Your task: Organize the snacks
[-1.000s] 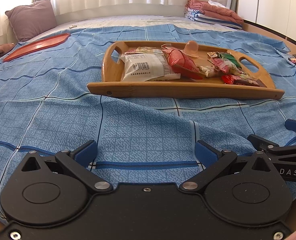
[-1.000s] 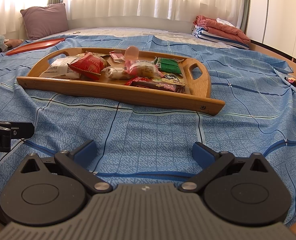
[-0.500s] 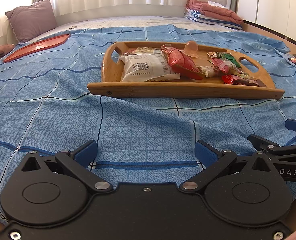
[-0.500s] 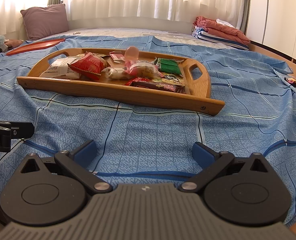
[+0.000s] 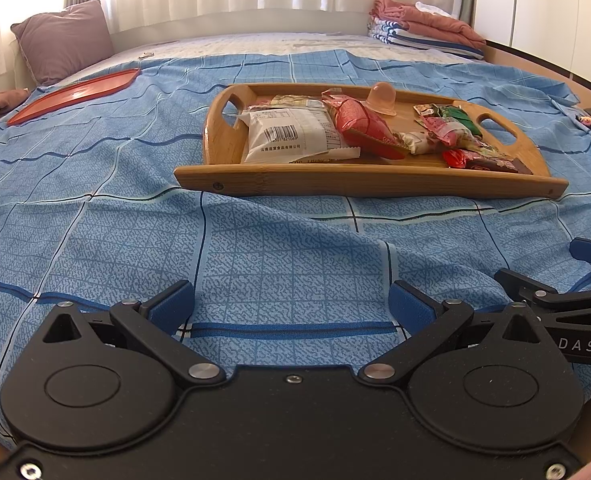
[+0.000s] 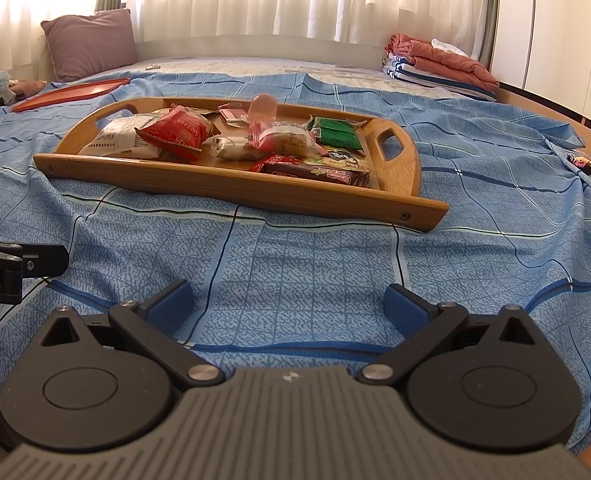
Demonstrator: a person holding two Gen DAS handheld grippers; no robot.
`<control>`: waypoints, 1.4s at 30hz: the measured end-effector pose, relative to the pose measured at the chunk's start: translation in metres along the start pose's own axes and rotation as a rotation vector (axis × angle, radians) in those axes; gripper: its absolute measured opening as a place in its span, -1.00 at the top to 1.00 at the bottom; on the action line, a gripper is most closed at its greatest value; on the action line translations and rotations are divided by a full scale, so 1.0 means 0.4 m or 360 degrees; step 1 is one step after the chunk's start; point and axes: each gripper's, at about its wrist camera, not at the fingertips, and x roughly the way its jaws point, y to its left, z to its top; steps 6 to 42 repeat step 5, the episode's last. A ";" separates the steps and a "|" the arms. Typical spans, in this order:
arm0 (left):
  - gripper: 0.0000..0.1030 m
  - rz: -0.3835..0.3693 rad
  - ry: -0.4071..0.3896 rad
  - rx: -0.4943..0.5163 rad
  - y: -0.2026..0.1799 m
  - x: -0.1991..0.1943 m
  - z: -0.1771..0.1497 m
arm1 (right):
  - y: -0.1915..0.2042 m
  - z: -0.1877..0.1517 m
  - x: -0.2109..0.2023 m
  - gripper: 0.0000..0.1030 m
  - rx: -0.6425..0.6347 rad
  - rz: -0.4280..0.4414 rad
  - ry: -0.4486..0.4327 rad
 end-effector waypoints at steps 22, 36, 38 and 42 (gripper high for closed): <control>-1.00 0.0000 -0.0006 0.0002 0.002 -0.001 0.000 | 0.000 0.000 0.000 -1.00 0.0000 0.0000 -0.0002; -1.00 0.0000 -0.0006 0.0002 0.002 -0.001 0.000 | 0.000 0.000 0.000 -1.00 0.0000 0.0000 -0.0002; -1.00 0.0000 -0.0006 0.0002 0.002 -0.001 0.000 | 0.000 0.000 0.000 -1.00 0.0000 0.0000 -0.0002; -1.00 0.0000 -0.0006 0.0002 0.002 -0.001 0.000 | 0.000 0.000 0.000 -1.00 0.0000 0.0000 -0.0002</control>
